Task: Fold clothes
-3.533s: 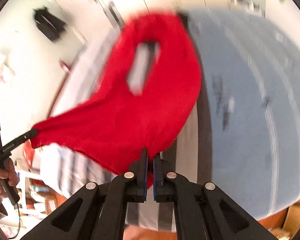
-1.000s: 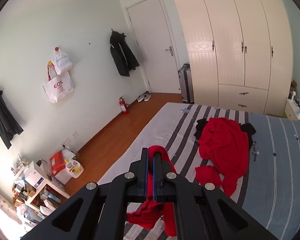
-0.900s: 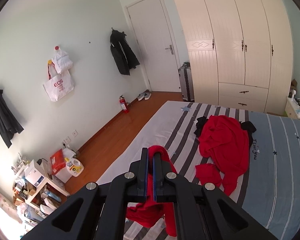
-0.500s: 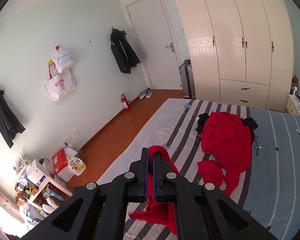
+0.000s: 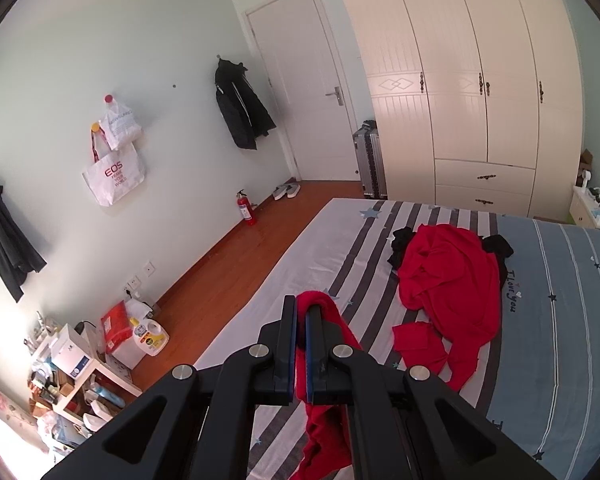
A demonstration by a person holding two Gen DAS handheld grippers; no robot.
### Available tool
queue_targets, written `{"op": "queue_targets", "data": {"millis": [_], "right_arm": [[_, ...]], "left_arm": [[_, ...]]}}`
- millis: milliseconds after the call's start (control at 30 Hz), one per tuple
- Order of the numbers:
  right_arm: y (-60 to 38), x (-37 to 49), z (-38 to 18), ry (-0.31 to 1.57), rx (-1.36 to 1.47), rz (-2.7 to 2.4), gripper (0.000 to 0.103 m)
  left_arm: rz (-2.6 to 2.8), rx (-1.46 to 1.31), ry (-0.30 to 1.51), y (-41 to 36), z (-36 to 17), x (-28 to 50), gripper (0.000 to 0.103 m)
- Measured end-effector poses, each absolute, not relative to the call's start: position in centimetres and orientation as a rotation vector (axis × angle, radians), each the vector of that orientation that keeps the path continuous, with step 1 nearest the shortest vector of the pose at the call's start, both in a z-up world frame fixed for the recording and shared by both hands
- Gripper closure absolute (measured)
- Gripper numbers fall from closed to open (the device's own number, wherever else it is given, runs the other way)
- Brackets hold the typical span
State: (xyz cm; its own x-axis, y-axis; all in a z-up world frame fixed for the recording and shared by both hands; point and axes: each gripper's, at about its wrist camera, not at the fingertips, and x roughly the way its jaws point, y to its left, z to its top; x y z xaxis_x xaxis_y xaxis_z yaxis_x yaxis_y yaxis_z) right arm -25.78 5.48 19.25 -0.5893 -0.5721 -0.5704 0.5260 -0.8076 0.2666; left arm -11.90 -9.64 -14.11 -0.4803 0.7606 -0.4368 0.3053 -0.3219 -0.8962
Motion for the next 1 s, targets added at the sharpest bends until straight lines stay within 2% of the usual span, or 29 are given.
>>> {"op": "queue_targets", "data": {"millis": [133, 367, 467, 533, 600, 800, 867, 933, 1000], "right_arm": [[5.3, -25.5, 19.3, -0.070, 0.878, -2.354, 0.100], [5.1, -25.2, 19.4, -0.060, 0.887, -2.351, 0.100], [5.0, -25.2, 19.5, -0.065, 0.888, -2.348, 0.100], [4.9, -25.0, 19.5, -0.065, 0.886, -2.346, 0.100], [5.0, -24.9, 19.5, -0.065, 0.884, -2.351, 0.100], [5.7, -24.9, 19.5, -0.094, 0.887, -2.369, 0.100], [5.9, -25.0, 19.5, -0.099, 0.889, -2.374, 0.100], [6.0, -25.0, 19.6, -0.103, 0.887, -2.378, 0.100], [6.1, -25.0, 19.6, -0.109, 0.886, -2.380, 0.100]], "left_arm": [[1.838, -1.252, -1.700, -10.7, -14.6, -12.2, 0.030], [1.796, -1.227, -1.628, -9.6, -14.7, -13.9, 0.030], [1.787, -1.207, -1.645, -8.6, -15.1, -14.4, 0.050], [1.816, -1.212, -1.612, -8.0, -15.0, -14.8, 0.085], [1.867, -1.219, -1.556, -7.3, -14.6, -14.9, 0.098], [1.835, -1.224, -1.611, -7.7, -14.9, -14.5, 0.098], [1.787, -1.242, -1.662, -7.9, -15.6, -13.9, 0.084], [1.738, -1.251, -1.714, -8.0, -16.4, -13.2, 0.045], [1.710, -1.223, -1.760, -8.0, -16.7, -12.5, 0.032]]}}
